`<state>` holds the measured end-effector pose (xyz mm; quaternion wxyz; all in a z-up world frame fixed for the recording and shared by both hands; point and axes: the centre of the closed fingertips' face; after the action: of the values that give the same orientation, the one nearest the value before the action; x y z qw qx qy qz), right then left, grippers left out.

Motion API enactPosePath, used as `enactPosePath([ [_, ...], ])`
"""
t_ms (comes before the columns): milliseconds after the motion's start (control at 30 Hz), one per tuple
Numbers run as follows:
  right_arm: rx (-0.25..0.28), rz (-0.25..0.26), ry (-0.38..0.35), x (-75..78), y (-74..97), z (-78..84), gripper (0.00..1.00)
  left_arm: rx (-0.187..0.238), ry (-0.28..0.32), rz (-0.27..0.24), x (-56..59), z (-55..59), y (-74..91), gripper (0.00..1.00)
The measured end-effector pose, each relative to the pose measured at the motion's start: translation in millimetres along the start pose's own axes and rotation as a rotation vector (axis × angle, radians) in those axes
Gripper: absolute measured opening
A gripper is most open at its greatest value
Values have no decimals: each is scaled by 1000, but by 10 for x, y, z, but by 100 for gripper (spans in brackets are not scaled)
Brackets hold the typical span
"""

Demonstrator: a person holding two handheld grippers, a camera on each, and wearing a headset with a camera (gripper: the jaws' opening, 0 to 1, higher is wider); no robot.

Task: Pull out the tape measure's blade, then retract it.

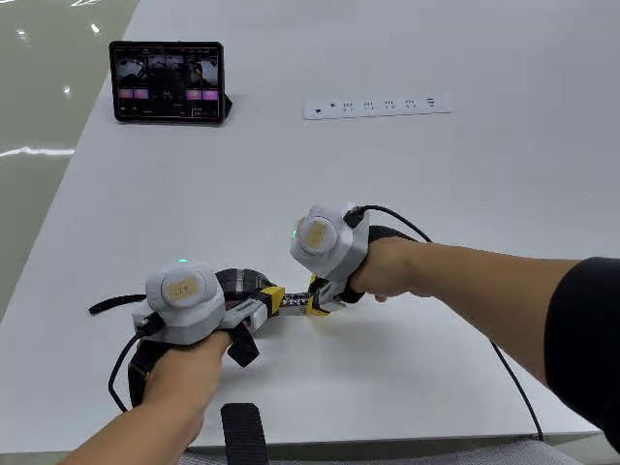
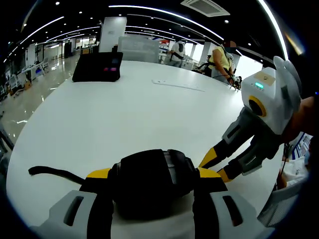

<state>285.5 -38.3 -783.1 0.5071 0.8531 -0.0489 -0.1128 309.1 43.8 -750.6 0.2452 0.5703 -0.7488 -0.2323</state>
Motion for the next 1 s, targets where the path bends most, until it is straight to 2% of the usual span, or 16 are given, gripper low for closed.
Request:
enactPosePath([
  [1000,32,-14,8,-28,-94,-166,10,0,5,3,-14,-2,-9,60],
])
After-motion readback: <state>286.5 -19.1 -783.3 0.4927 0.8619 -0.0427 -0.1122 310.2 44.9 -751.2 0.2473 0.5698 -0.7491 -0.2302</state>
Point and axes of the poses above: the centre of the closed fingertips' face, and the gripper's own axes: y roughly backward along the fingers, x roughly to its right, z roughly out of its underside, and after that the axes turned 6 degrees about -y, right-handed
